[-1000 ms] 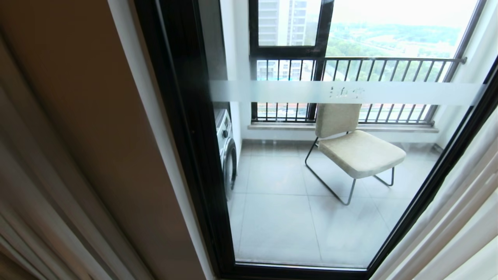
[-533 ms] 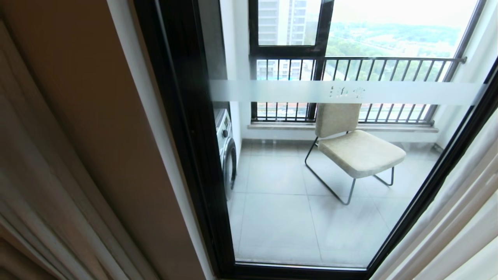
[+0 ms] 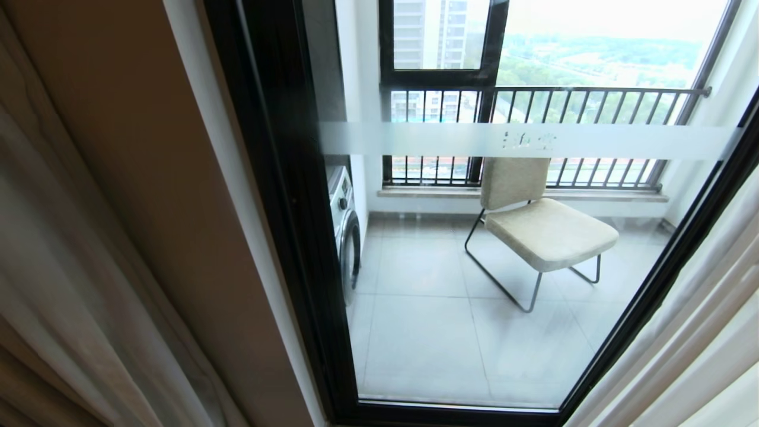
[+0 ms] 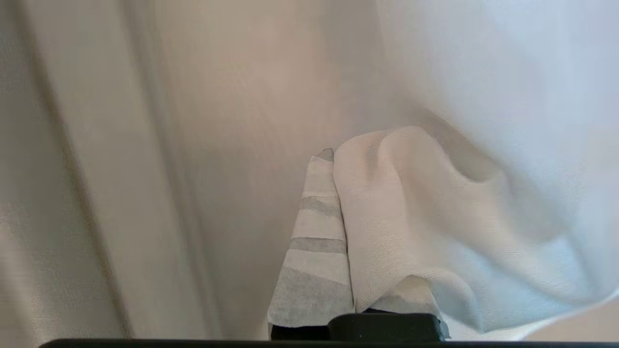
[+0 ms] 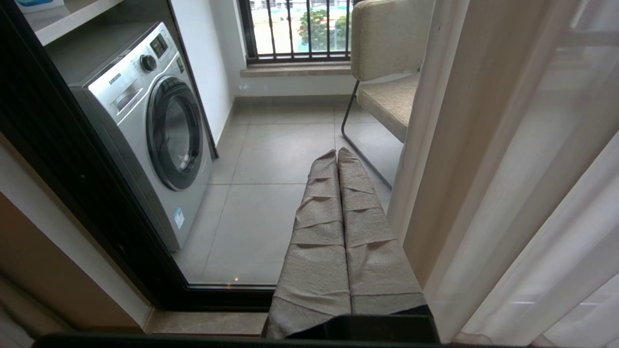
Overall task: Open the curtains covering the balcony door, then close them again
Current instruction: Pull the inner curtains open on both sides
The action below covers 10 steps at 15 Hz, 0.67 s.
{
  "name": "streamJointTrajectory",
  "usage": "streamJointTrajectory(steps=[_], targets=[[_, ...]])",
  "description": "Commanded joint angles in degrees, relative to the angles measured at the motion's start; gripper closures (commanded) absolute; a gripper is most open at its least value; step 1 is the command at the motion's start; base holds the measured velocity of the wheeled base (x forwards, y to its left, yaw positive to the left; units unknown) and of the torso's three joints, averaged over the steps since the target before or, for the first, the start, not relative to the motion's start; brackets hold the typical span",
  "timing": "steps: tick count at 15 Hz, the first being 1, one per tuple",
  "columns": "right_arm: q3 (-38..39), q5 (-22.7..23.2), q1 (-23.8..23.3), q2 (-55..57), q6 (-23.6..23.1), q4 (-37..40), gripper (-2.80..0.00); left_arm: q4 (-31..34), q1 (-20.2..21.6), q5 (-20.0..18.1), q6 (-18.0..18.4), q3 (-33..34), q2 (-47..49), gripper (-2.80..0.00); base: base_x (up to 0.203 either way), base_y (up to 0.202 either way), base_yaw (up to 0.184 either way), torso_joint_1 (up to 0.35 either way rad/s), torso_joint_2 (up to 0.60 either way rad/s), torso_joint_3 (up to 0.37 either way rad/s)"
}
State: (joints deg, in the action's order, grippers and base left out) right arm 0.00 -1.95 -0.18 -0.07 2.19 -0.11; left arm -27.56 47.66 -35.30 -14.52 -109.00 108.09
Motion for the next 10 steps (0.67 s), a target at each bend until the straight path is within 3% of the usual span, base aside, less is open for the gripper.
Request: streamJointTrajectory(steps=[1, 4, 10], targets=[[0.0, -0.1, 0.0, 0.1, 0.0, 0.0, 0.0, -0.2, -0.6, -0.6, -0.1, 2.8, -2.9, 0.0, 0.0, 0.0, 0.0, 0.0, 0.0, 0.0], [0.0, -0.1, 0.0, 0.1, 0.0, 0.0, 0.0, -0.3, -1.0, -0.7, 0.1, 6.8, -4.7, 0.0, 0.0, 0.0, 0.0, 0.0, 0.0, 0.0], [0.0, -0.1, 0.0, 0.1, 0.0, 0.0, 0.0, -0.3, -1.9, -0.7, 0.1, 6.4, -2.2, 0.0, 0.0, 0.0, 0.0, 0.0, 0.0, 0.0]])
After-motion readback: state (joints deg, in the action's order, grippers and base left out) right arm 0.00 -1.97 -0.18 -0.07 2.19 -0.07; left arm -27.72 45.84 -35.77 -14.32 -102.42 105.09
